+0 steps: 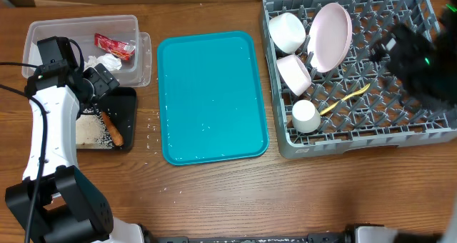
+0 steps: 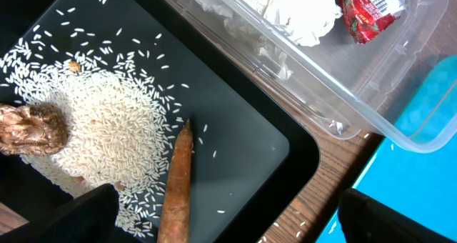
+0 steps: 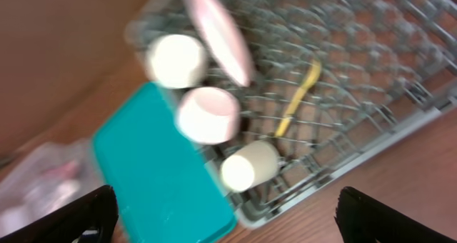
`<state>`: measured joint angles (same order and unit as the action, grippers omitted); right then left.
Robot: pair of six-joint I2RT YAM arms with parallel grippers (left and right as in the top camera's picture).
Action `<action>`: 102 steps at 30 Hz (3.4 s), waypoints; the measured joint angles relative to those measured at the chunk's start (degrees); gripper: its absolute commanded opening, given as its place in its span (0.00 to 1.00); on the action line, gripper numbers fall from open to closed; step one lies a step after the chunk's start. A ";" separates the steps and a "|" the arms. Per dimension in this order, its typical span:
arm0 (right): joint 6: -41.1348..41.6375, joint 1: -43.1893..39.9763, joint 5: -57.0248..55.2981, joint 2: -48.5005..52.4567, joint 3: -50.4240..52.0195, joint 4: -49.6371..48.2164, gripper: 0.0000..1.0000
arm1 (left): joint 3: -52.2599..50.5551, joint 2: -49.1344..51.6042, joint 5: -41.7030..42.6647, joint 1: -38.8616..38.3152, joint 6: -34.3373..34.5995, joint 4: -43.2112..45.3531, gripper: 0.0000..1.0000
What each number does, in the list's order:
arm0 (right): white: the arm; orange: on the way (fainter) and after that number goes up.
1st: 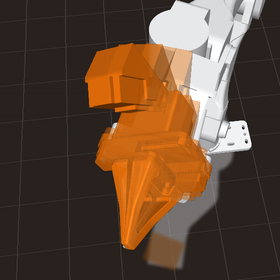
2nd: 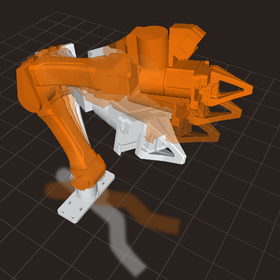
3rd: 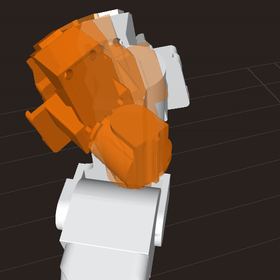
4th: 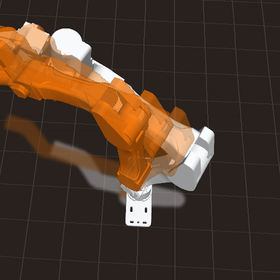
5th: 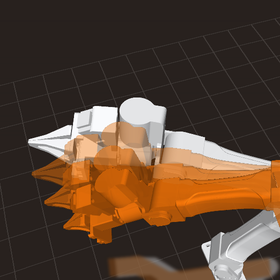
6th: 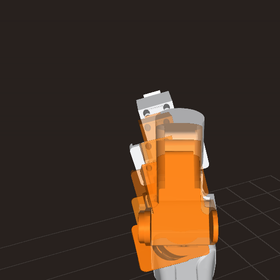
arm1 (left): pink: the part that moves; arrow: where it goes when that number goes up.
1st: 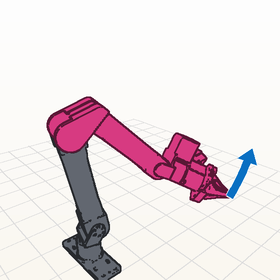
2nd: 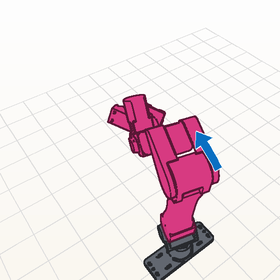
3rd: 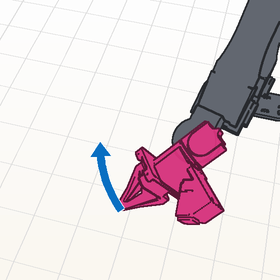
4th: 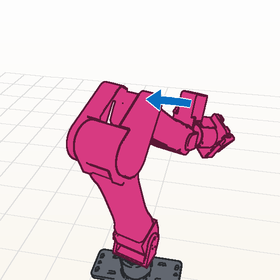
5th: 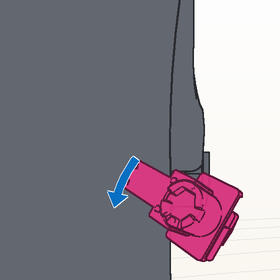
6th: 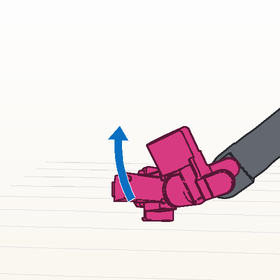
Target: Sort waste into correct bins and load items into the dishwasher
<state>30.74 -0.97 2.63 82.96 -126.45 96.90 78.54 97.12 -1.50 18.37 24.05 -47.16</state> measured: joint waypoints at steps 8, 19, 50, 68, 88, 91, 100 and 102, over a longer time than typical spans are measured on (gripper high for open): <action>-11.80 -0.02 0.20 -17.11 0.39 0.15 1.00 | 0.00 0.00 0.00 0.00 0.00 0.00 1.00; -16.92 -0.87 -3.54 -42.95 33.92 -23.85 1.00 | 0.02 0.00 0.37 0.00 0.00 0.00 1.00; -14.45 -0.87 7.93 -82.16 125.39 -93.02 1.00 | 0.07 0.00 0.42 0.00 0.00 0.00 1.00; -14.45 -0.85 7.48 -82.16 125.39 -93.00 1.00 | 0.07 0.00 0.42 0.00 0.00 0.00 1.00; -14.40 -0.87 7.43 -82.16 125.39 -93.00 1.00 | -7.76 -31.21 -7.80 -20.52 -8.63 12.98 1.00; -14.43 -0.87 7.43 -82.16 125.39 -93.02 1.00 | -17.99 -40.54 -4.13 -21.35 -16.48 23.19 1.00; -14.27 -0.87 7.45 -82.16 125.39 -93.00 1.00 | -53.75 -65.59 2.08 -21.24 -24.50 41.72 1.00; -14.27 -0.87 7.45 -82.16 125.39 -92.98 1.00 | -59.54 -71.58 2.40 -21.24 -24.72 44.57 1.00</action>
<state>16.47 -1.85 10.09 0.80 -1.06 3.92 19.00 25.54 0.91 -2.87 -0.67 -2.59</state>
